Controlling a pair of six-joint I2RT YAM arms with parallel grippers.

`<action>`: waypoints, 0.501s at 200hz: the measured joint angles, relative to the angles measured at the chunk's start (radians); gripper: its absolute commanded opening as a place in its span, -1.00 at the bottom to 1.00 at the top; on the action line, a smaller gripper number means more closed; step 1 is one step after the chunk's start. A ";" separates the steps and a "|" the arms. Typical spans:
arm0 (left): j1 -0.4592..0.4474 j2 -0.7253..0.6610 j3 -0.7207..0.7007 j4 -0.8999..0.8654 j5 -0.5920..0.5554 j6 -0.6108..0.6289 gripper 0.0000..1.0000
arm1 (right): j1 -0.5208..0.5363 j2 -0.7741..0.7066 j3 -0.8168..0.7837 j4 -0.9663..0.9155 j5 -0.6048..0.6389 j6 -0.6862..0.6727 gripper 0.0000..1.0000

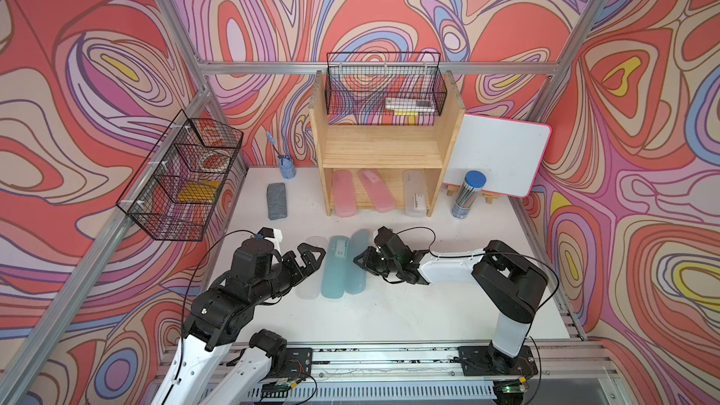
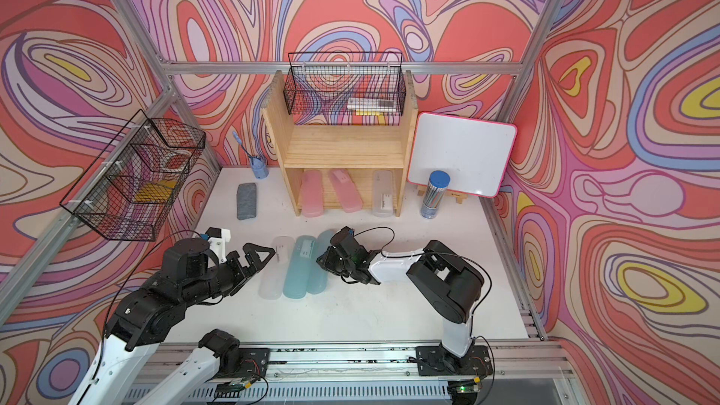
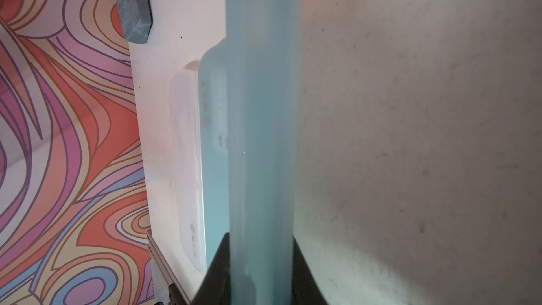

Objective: Remove the pencil cases from the shelf
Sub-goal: Place the pencil case at the center of the board.

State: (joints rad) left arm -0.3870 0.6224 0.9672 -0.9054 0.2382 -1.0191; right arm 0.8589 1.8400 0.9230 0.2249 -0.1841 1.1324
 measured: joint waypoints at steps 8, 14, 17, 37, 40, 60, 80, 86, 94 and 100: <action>0.000 0.000 0.000 0.000 0.000 -0.002 0.98 | 0.000 0.006 0.002 0.008 -0.003 0.000 -0.55; 0.000 0.000 0.000 0.000 0.000 -0.002 0.98 | 0.000 0.012 0.004 0.015 -0.007 0.000 -0.55; 0.000 0.000 0.000 0.000 0.000 -0.002 0.98 | 0.000 0.015 0.006 0.018 -0.009 0.000 -0.54; 0.000 0.000 0.000 0.000 0.000 -0.002 0.98 | 0.000 0.032 0.013 0.039 -0.021 0.000 -0.53; 0.000 0.000 0.000 0.000 0.000 -0.002 0.98 | 0.000 0.033 0.014 0.042 -0.022 0.000 -0.53; 0.000 0.000 0.000 0.000 -0.003 -0.002 0.98 | 0.001 0.040 0.014 0.055 -0.026 0.000 -0.52; 0.000 0.000 0.000 -0.001 -0.007 -0.002 0.98 | 0.001 0.040 0.014 0.055 -0.025 -0.001 -0.52; 0.000 0.000 0.000 -0.001 -0.007 -0.002 0.98 | 0.002 0.039 0.014 0.055 -0.024 -0.002 -0.52; 0.000 0.000 0.000 -0.001 -0.008 -0.002 0.98 | 0.002 0.037 0.014 0.052 -0.022 -0.004 -0.52; 0.000 -0.001 0.000 -0.001 -0.008 -0.002 0.98 | 0.003 0.035 0.014 0.049 -0.021 -0.006 -0.52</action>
State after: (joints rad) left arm -0.3870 0.6216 0.9672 -0.9062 0.2302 -1.0210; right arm 0.8619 1.8748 0.9371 0.2737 -0.2047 1.1263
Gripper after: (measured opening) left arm 0.991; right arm 0.244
